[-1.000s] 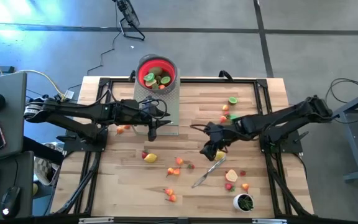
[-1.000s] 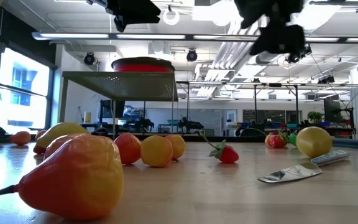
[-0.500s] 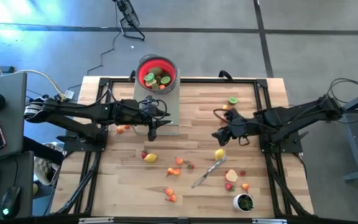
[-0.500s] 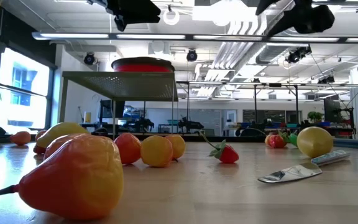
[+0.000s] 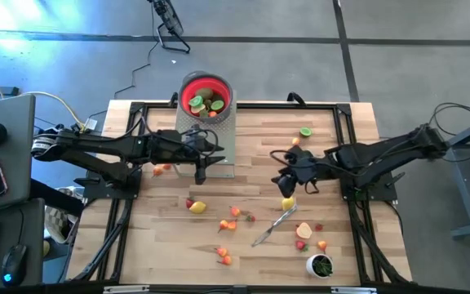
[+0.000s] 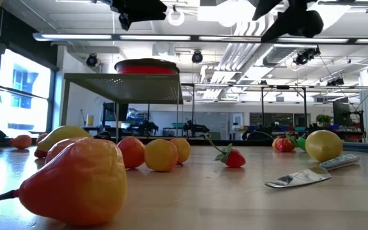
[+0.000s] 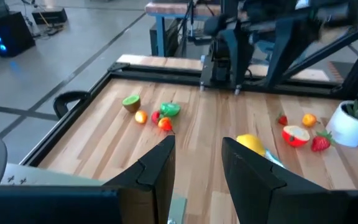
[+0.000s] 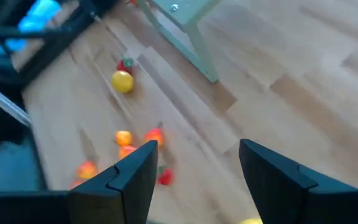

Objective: Pick & Place Fruit
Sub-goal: Put the lemon into the red strainer on the shelf

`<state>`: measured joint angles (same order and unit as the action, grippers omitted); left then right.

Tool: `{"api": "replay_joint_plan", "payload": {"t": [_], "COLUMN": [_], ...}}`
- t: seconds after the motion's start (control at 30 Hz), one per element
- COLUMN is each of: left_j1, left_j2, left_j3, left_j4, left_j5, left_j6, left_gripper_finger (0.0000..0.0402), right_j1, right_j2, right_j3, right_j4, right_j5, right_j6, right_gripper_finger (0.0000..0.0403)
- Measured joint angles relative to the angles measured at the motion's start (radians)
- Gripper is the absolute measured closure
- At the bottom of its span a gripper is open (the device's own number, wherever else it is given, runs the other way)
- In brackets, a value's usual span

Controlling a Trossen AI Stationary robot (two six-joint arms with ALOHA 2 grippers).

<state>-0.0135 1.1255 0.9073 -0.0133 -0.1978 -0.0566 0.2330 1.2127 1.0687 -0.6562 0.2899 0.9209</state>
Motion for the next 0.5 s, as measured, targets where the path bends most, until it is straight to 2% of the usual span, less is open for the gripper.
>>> {"api": "replay_joint_plan", "payload": {"t": [0.07, 0.2, 0.27, 0.37, 0.5], "left_j1": [0.000, 0.000, 0.000, 0.000, 0.000], "left_j2": [0.000, 0.000, 0.000, 0.000, 0.000], "left_j3": [0.000, 0.000, 0.000, 0.000, 0.000], "left_j4": [0.007, 0.011, 0.011, 0.011, 0.011], "left_j5": [0.000, 0.000, -0.001, -0.001, -0.001], "left_j6": [0.000, 0.000, 0.000, 0.000, 0.000], "left_gripper_finger": [0.0275, 0.0275, 0.0275, 0.0275, 0.0275], "right_j1": [0.000, -0.004, -0.019, -0.053, -0.092], "right_j2": [0.021, 0.044, 0.055, 0.073, 0.097], "right_j3": [0.000, 0.000, 0.002, -0.001, -0.002], "right_j4": [0.011, 0.014, 0.003, -0.040, -0.121], "right_j5": [0.004, 0.000, -0.001, -0.005, -0.040], "right_j6": [-0.081, -0.144, -0.113, 0.023, 0.101], "right_gripper_finger": [0.0184, 0.0184, 0.0184, 0.0181, 0.0157]}}
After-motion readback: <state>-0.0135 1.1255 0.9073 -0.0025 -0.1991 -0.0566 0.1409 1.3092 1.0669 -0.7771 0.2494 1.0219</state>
